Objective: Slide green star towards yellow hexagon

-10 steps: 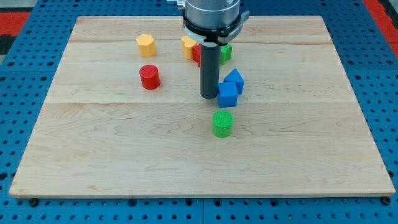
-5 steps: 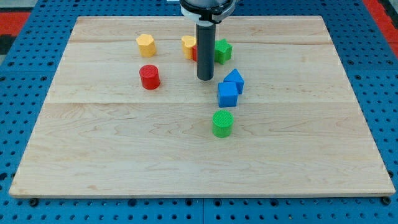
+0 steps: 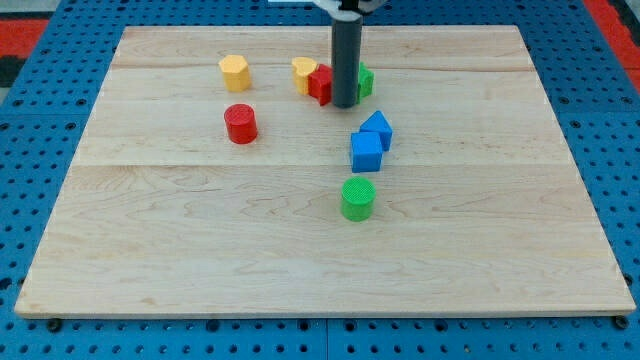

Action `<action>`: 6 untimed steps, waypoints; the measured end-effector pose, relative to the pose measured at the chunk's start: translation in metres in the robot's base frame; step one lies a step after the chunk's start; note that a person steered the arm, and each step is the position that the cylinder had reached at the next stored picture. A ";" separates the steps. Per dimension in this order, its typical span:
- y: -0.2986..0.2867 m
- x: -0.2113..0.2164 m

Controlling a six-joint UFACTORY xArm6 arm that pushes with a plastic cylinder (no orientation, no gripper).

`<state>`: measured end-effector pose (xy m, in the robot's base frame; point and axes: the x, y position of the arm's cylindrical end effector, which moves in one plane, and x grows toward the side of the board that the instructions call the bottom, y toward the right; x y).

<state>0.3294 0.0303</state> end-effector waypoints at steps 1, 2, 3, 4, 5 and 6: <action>0.019 -0.016; 0.042 -0.016; 0.070 -0.016; 0.077 -0.032; 0.076 -0.058; 0.047 -0.060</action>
<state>0.2693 0.0772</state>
